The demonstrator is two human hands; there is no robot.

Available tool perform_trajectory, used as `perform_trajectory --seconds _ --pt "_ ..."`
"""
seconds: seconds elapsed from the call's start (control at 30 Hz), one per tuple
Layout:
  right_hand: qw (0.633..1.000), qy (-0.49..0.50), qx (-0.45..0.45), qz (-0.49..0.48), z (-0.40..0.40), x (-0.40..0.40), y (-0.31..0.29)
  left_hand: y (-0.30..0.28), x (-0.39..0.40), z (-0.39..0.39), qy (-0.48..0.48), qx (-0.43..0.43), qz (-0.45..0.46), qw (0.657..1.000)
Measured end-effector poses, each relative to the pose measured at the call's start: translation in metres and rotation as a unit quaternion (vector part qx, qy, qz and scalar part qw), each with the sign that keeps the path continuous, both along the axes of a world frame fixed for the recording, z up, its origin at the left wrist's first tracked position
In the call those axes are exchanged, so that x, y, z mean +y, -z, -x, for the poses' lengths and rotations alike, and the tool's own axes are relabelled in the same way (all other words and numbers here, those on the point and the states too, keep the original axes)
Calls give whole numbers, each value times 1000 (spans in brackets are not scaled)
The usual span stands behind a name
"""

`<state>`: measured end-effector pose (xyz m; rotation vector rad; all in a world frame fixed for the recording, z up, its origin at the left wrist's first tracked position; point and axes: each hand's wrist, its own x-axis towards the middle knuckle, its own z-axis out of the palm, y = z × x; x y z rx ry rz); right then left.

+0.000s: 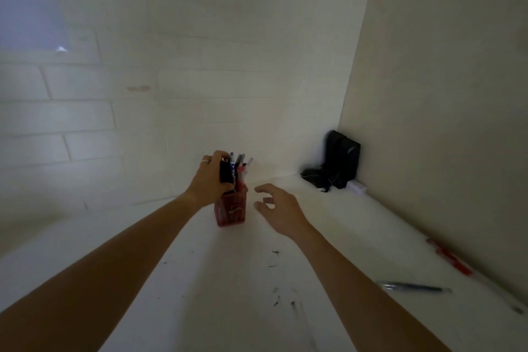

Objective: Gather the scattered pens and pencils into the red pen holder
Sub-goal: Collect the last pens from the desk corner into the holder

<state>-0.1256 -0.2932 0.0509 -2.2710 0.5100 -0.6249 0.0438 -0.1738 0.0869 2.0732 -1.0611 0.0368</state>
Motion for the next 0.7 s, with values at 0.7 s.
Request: perform_trajectory --seconds 0.7 --pt "974 110 172 94 219 -65 -6 29 -51 211 92 -153 -19 984"
